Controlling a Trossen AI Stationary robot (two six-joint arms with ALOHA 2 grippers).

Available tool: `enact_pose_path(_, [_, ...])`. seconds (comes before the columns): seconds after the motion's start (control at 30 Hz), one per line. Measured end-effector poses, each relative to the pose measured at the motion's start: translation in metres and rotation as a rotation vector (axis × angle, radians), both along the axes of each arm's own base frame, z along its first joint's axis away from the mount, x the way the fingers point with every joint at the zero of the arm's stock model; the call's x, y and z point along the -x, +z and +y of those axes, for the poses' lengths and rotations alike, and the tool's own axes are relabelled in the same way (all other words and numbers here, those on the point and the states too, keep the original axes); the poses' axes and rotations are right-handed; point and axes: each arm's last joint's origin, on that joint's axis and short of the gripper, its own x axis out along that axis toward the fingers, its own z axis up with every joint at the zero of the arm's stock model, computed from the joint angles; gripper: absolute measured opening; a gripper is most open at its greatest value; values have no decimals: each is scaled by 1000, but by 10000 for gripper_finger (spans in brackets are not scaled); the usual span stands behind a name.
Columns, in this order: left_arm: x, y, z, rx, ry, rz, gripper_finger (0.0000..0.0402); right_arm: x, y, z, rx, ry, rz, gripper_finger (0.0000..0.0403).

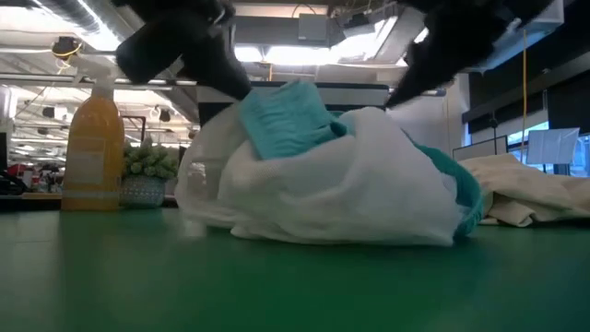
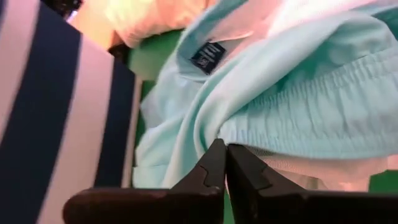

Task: Fold laundry
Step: Fold the blue shorts

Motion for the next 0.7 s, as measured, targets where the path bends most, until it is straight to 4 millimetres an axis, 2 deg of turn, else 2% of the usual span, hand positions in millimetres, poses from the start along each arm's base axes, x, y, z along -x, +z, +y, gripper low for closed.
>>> enact_pose_path(0.2, [-3, 11, 0, -21, 21, -25, 0, 7, -7, 9, 10, -69, 41, 161])
enact_pose_path(0.43, [-3, 10, 1, -13, 38, -21, 0, 13, -16, 14, 43, -264, 27, 161])
enact_pose_path(0.7, [-2, 10, 1, -6, 49, -21, 0, 4, -48, 21, 58, -325, 99, 161])
